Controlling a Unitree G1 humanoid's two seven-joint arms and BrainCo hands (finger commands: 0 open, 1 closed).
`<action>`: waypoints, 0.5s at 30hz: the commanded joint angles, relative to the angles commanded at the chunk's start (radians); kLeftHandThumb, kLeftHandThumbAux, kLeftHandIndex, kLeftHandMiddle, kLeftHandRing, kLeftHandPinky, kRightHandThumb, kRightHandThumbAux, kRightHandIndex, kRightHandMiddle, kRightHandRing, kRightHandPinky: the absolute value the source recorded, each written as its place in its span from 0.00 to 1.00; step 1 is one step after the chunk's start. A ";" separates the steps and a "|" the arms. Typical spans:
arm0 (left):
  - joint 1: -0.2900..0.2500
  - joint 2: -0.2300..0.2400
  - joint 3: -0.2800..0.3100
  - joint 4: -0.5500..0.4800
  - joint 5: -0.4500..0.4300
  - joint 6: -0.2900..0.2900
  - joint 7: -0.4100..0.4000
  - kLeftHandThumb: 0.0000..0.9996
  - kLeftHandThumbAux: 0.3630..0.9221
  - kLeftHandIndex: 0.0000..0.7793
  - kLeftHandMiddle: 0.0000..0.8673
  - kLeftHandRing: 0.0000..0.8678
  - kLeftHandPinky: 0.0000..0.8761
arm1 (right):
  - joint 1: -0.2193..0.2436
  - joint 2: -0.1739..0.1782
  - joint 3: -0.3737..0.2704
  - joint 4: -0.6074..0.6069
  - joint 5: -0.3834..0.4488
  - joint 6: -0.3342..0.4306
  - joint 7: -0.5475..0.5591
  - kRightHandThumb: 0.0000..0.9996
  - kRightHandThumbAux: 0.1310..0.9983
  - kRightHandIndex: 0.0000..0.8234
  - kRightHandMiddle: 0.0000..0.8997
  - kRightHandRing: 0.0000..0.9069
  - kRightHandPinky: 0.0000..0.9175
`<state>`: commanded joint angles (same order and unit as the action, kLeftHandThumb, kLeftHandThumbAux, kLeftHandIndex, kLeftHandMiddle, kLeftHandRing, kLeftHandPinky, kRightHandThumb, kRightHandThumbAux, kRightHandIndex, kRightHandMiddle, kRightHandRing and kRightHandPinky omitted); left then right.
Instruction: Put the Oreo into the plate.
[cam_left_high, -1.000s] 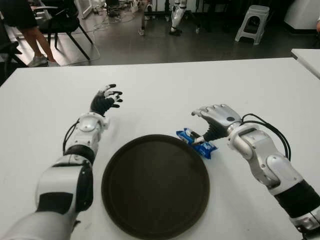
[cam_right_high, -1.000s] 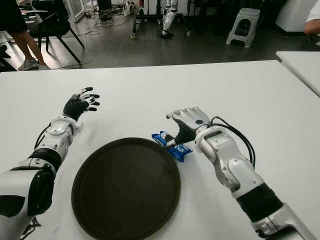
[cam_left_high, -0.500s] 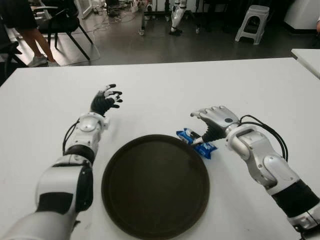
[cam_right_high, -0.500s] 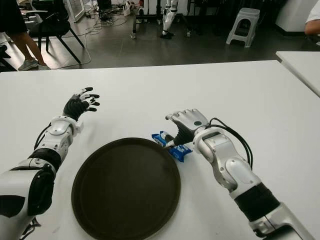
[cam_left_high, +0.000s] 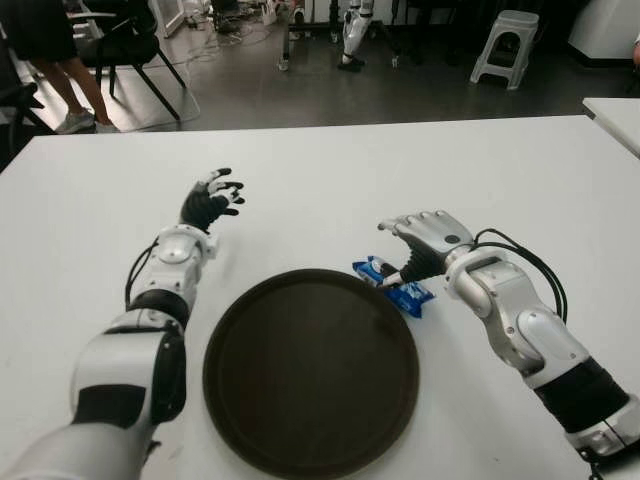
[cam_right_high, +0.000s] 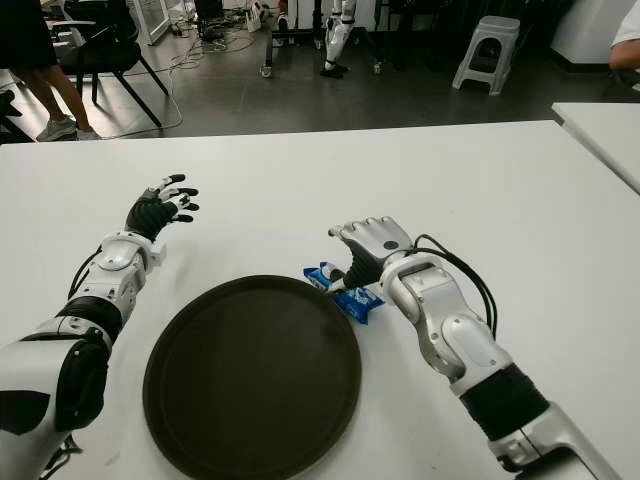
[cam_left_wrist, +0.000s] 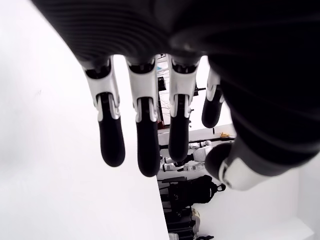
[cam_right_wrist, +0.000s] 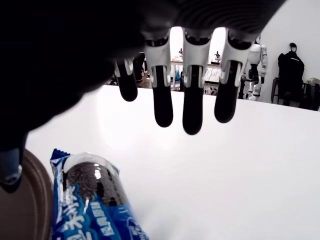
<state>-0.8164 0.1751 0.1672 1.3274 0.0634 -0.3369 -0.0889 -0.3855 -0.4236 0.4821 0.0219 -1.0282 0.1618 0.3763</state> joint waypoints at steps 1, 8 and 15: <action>0.000 0.000 -0.002 0.000 0.002 -0.001 0.001 0.19 0.55 0.23 0.35 0.40 0.44 | 0.001 0.000 0.000 -0.001 0.000 -0.001 -0.001 0.00 0.37 0.20 0.30 0.33 0.32; 0.000 0.002 -0.007 0.000 0.007 -0.001 0.004 0.17 0.56 0.22 0.35 0.41 0.44 | 0.001 0.003 0.000 0.001 0.003 -0.004 -0.006 0.00 0.36 0.19 0.26 0.28 0.28; -0.001 0.004 -0.006 0.001 0.005 0.002 -0.002 0.20 0.53 0.21 0.35 0.41 0.45 | -0.004 0.006 0.004 0.013 0.014 -0.019 -0.005 0.00 0.37 0.22 0.31 0.33 0.33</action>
<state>-0.8171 0.1790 0.1609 1.3287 0.0683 -0.3347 -0.0909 -0.3896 -0.4175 0.4860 0.0345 -1.0142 0.1424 0.3709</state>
